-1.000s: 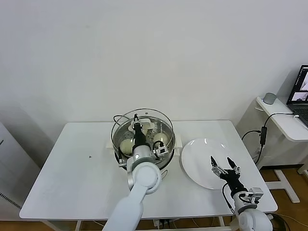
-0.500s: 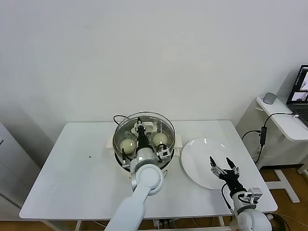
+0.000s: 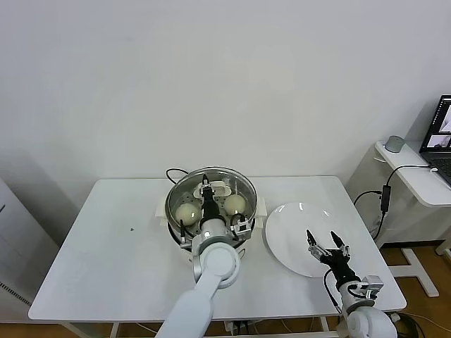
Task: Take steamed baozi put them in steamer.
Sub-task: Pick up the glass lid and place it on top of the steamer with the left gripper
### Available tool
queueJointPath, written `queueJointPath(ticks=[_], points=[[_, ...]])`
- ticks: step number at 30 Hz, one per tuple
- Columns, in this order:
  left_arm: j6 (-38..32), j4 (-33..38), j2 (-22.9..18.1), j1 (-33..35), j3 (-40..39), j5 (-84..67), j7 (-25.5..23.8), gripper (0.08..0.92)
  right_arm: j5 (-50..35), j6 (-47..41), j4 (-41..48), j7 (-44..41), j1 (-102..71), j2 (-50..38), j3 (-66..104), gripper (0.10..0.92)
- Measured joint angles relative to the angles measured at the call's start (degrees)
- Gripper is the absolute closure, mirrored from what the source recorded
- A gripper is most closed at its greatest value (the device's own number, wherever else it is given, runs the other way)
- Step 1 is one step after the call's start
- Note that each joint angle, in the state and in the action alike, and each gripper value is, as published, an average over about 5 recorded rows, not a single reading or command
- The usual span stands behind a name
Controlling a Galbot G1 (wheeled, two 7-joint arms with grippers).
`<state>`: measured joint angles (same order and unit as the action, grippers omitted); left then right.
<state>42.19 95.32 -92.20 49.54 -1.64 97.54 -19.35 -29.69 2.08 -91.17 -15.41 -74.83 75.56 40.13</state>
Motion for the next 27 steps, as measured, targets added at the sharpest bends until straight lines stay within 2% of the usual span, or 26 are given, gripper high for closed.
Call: queueJointPath(ticks=[27], points=[[0.0, -0.27, 0.0, 1.28, 0.45, -0.89, 1.03, 0.871, 0.21, 0.29, -0.04, -0.06, -0.5, 0.21, -0.42, 0.203]])
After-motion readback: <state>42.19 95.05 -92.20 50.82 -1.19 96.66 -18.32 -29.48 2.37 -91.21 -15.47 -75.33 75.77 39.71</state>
